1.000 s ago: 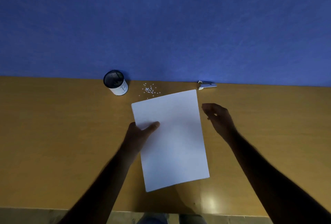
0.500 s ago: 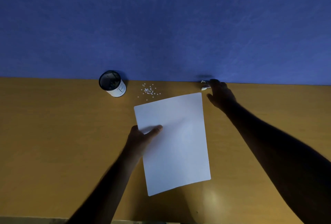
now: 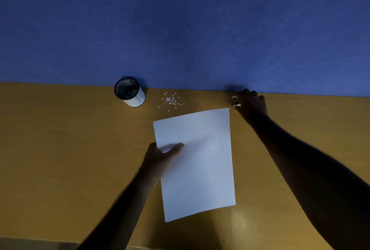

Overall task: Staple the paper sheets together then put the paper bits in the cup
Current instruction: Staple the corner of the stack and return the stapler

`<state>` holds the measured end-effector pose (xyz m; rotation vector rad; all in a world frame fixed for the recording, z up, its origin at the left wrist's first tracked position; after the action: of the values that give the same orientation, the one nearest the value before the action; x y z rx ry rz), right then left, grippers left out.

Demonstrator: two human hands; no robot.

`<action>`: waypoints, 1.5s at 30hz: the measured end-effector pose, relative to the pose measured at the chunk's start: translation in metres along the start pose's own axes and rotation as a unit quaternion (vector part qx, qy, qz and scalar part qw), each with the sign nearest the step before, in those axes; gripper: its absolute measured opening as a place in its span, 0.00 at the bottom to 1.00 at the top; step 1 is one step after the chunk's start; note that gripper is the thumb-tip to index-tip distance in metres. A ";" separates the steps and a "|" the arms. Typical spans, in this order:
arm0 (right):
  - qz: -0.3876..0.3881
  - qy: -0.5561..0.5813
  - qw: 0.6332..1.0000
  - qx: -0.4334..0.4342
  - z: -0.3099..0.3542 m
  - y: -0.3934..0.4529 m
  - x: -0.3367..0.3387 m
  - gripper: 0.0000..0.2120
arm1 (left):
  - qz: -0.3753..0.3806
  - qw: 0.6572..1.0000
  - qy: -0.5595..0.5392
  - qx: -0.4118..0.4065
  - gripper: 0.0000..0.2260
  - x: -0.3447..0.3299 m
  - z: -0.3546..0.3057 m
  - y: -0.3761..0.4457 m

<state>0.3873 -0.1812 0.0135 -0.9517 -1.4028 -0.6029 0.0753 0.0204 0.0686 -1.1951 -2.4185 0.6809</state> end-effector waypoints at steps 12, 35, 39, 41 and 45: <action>-0.008 0.077 0.996 -0.042 0.001 -0.032 -0.012 0.19 | 0.015 1.000 0.014 0.006 0.08 0.001 -0.003 -0.003; 0.092 0.465 0.864 0.169 0.072 -0.171 0.169 0.20 | 0.160 0.972 0.171 0.011 0.11 0.002 -0.029 -0.072; 0.091 0.390 0.891 0.212 0.093 -0.189 0.174 0.23 | 0.168 0.965 0.200 -0.008 0.08 -0.002 -0.032 -0.080; 0.084 0.351 0.903 0.233 0.100 -0.194 0.173 0.23 | 0.165 0.961 0.223 -0.017 0.13 -0.005 -0.031 -0.083; 0.081 0.314 0.913 0.249 0.109 -0.200 0.176 0.24 | 0.146 0.948 0.282 -0.031 0.18 -0.008 -0.030 -0.086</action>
<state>0.1822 -0.1621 0.2147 -0.3963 -0.8189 -0.3483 0.0406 -0.0237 0.1411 -1.5414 -1.8181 0.2801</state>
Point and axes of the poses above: each hand's wrist, its own y-axis towards the middle knuckle, its own x-axis out of the back of the hand, z = x × y, the point moved 3 cm from there along y, towards the middle knuckle, and after that the axes turned 5 degrees about -y, right-handed, at the moved point
